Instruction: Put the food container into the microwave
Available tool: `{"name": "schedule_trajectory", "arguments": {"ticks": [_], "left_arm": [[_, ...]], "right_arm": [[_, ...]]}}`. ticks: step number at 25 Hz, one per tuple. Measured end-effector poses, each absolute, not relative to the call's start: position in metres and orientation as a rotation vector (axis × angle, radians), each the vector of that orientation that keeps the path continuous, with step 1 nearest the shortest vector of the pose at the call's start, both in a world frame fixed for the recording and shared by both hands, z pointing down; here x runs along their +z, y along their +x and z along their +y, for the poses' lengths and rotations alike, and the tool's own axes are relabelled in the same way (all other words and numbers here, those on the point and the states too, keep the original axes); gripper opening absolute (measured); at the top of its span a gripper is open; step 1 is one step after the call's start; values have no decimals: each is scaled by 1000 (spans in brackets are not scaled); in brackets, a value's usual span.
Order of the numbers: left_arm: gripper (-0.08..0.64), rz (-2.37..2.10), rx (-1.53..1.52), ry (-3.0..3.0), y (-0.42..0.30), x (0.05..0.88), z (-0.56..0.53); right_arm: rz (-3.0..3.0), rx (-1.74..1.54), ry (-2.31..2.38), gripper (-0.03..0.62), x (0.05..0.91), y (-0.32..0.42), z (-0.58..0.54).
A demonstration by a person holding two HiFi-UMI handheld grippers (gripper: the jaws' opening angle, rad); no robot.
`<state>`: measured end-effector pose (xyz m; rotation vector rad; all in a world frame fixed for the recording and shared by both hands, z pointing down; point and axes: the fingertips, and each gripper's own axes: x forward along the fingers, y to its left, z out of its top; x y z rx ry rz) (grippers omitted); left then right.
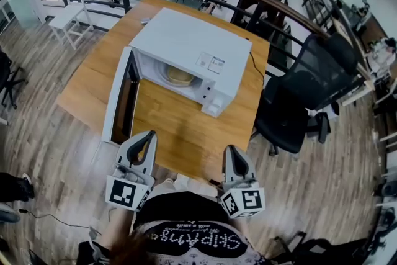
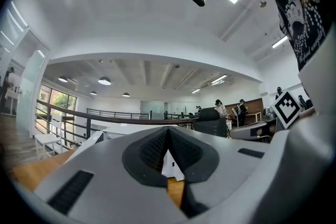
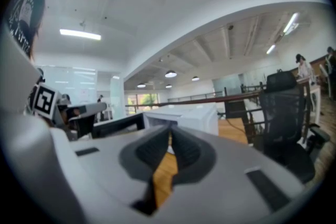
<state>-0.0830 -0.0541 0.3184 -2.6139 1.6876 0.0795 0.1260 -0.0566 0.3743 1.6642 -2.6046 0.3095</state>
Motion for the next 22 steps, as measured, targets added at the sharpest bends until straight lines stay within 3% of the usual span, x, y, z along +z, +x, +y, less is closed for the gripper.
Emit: {"name": "schedule_trajectory", "arguments": {"ticks": [22], "left_arm": [[29,1619,7,-2681,-107,331,3]], "right_arm": [[-2533,321,1761,38,381,89,5]]}}
